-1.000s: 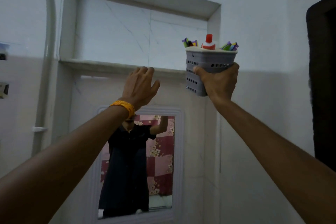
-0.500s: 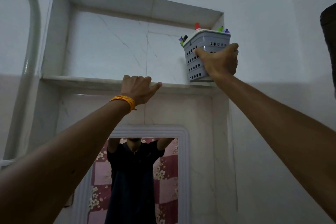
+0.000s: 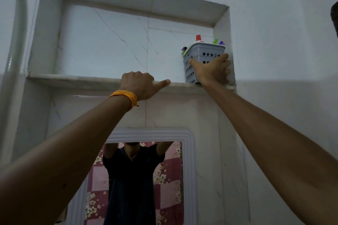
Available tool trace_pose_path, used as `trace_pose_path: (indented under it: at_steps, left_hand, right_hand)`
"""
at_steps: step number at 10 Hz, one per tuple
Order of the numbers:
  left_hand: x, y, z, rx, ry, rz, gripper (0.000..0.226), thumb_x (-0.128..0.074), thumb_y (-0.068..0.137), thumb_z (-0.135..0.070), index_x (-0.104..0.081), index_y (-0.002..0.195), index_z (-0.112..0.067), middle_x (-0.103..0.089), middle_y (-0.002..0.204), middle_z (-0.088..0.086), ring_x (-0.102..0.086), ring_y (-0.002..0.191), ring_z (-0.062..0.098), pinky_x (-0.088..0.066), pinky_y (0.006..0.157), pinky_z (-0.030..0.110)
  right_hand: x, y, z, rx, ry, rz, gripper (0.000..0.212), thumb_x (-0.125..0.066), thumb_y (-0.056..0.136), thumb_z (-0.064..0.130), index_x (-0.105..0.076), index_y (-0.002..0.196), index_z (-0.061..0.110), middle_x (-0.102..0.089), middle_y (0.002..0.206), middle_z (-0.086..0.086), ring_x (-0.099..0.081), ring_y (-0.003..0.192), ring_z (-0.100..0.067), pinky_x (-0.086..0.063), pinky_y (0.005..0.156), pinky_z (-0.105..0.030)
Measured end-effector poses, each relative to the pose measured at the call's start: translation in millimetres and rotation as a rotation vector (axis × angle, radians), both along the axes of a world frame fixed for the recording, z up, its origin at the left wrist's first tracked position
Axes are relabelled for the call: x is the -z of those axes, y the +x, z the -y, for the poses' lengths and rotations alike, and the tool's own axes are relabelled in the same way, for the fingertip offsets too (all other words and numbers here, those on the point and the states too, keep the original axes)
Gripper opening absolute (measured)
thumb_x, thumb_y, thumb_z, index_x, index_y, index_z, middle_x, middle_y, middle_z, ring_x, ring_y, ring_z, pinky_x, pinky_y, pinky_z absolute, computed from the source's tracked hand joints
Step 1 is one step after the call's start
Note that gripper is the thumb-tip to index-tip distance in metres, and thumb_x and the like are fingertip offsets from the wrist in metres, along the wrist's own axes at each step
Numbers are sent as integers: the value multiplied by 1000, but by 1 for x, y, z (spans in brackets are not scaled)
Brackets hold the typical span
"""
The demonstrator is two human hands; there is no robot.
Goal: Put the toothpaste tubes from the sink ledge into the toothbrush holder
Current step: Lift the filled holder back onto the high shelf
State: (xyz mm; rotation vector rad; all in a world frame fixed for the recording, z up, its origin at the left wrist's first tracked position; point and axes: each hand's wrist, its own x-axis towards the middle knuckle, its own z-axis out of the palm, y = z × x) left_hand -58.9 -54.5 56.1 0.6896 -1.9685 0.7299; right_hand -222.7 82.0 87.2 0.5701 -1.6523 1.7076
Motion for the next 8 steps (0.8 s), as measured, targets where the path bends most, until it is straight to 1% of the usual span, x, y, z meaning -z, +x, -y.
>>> trace_pose_path:
  at_steps: [1,2,3,4,5,6,7,8]
  left_hand:
    - [1,-1,1,17,-14,-5,82,-17,84,-83,-64,74,-16,-64,75,6,-59,76,27,-36,71,34]
    - [2,0,0,24,-22,-15,82,-17,85,-83,-64,76,-16,-64,75,6,-60,77,28,-37,71,34]
    - [2,0,-2,25,-26,-18,79,-17,86,-82,-63,76,-17,-63,76,6,-59,78,28,-37,71,34]
    - [2,1,-3,61,-4,-8,72,-17,86,-81,-52,68,-21,-61,75,5,-60,79,28,-40,73,35]
    - [4,5,-4,67,22,3,70,-19,89,-78,-55,74,-20,-62,78,6,-59,79,29,-41,75,36]
    - [13,9,-5,75,-28,-14,72,-22,93,-72,-65,100,-15,-64,88,8,-60,87,31,-42,86,43]
    - [34,20,-7,203,-17,-73,70,-23,91,-69,-58,120,-15,-64,111,10,-55,106,32,-37,98,47]
    - [73,39,-11,281,-52,-172,67,-29,90,-60,-49,135,-14,-55,135,14,-46,129,34,-30,114,48]
  right_hand:
    - [2,-3,3,12,48,10,127,-78,68,72,-15,160,11,-39,154,-13,-43,136,-39,-41,105,-57]
    - [6,-6,4,14,108,11,131,-77,70,71,-6,163,13,-34,156,-17,-43,136,-43,-41,108,-56]
    - [10,-9,2,-2,162,6,134,-78,70,69,-1,163,11,-32,156,-19,-44,135,-44,-42,111,-55]
    - [17,-10,-3,-25,199,-11,136,-80,70,67,0,162,8,-32,155,-20,-42,138,-42,-41,112,-52]
    - [33,-10,-7,-2,236,-50,136,-81,70,67,-2,162,6,-34,154,-20,-40,139,-40,-42,111,-50]
    - [59,2,-13,117,214,-128,124,-77,72,68,-14,160,6,-38,151,-20,-40,137,-40,-40,110,-52]
    - [91,18,-19,168,191,-203,109,-71,81,66,-22,158,8,-36,156,-19,-36,142,-38,-34,111,-55]
    - [133,36,-25,198,244,-303,95,-67,88,60,-29,156,7,-37,157,-22,-38,142,-40,-35,110,-57]
